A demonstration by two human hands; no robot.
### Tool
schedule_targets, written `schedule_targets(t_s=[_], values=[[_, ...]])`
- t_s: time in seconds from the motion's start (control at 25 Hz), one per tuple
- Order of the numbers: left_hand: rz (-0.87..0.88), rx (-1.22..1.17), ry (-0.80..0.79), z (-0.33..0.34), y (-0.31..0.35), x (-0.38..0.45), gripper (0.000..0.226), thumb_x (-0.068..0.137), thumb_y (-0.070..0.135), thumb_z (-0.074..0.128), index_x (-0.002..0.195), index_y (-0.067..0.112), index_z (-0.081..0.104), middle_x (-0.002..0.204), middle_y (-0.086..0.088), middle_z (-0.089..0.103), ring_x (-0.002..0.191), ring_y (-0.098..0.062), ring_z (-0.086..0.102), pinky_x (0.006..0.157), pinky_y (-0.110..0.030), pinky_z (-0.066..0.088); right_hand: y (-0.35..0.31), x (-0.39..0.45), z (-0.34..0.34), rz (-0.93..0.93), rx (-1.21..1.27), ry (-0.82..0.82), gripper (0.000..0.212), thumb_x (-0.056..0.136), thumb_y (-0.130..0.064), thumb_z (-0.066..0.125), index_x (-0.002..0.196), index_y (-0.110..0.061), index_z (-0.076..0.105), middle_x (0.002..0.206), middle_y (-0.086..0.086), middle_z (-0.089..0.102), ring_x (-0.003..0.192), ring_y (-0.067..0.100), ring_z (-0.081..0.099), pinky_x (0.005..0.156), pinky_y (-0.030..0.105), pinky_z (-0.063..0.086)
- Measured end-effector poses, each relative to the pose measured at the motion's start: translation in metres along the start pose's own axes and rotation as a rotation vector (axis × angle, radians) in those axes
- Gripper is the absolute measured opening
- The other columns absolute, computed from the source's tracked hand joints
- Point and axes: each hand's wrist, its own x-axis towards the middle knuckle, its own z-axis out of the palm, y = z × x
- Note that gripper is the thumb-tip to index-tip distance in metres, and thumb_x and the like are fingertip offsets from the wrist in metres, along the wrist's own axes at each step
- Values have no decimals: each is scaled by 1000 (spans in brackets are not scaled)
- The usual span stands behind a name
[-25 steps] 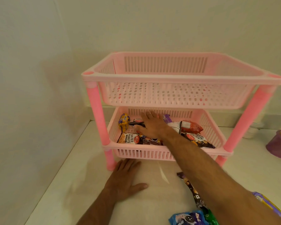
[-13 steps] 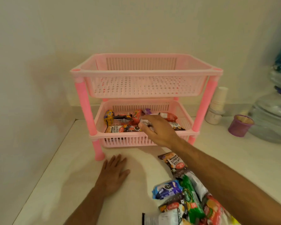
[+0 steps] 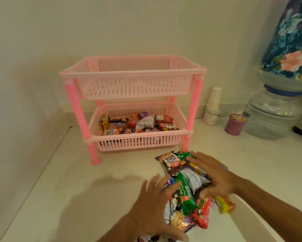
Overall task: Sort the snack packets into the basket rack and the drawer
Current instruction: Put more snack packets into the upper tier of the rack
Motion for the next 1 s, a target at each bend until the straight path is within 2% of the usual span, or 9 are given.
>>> schedule_targets(t_s=[0.12,0.16,0.24,0.32,0.44,0.6,0.76,0.88,1.0], values=[[-102,274,59,17,36,10,101,45,90,70,138,66,37,158,5,39,144,-24,37,105,-70,37,10,-14,26,46,-202,-167,117,59,-99,38,152,-48,-11,163,-5,-21,149,26,-24,115,63,-15],[-139,310,71,19,36,13,97,50,89,69,138,67,36,158,5,38,145,-25,36,105,-69,38,8,-14,35,59,-237,-173,114,60,-99,33,151,-49,-13,163,-4,-22,148,28,-27,114,66,-16],[-152,226,-51,24,19,18,95,71,82,59,147,62,7,168,4,5,154,-29,1,115,-72,7,2,-11,49,96,-244,-129,107,64,-99,24,150,-49,-15,163,-6,-23,146,28,-31,113,66,-16],[-190,222,-75,21,-2,13,90,79,79,46,149,57,-5,168,6,-3,153,-26,-12,117,-65,-4,-8,-2,60,107,-244,-91,100,69,-97,18,150,-50,-16,163,-7,-21,145,25,-34,113,65,-18],[-233,213,20,17,-35,3,85,79,81,34,152,54,0,168,6,1,154,-17,-4,122,-55,-2,-24,17,70,106,-205,-75,95,73,-96,19,149,-52,-15,164,-7,-18,144,23,-36,111,65,-22],[-243,219,98,6,-71,-7,86,79,80,38,155,48,12,167,4,10,152,-15,8,123,-43,4,-47,43,78,69,-178,-68,93,74,-95,21,148,-53,-17,164,-8,-17,143,24,-37,110,63,-25],[-203,181,135,-6,-91,-17,87,78,93,27,153,50,20,165,13,11,151,-14,9,122,-46,4,-54,57,80,32,-154,-61,90,75,-95,19,148,-53,-14,162,-11,-17,143,23,-37,105,60,-33],[-187,113,319,-21,-94,-4,68,89,79,34,141,39,51,153,10,42,142,-16,35,116,-46,28,-50,60,74,41,-51,33,84,79,-90,17,152,-49,9,163,-14,5,150,20,-19,110,61,-27],[-230,159,518,-39,-85,41,48,90,57,54,122,24,66,117,4,69,108,-21,62,90,-39,50,-45,67,57,96,124,279,69,88,-80,26,136,-38,51,140,-12,56,139,13,36,117,49,19]])
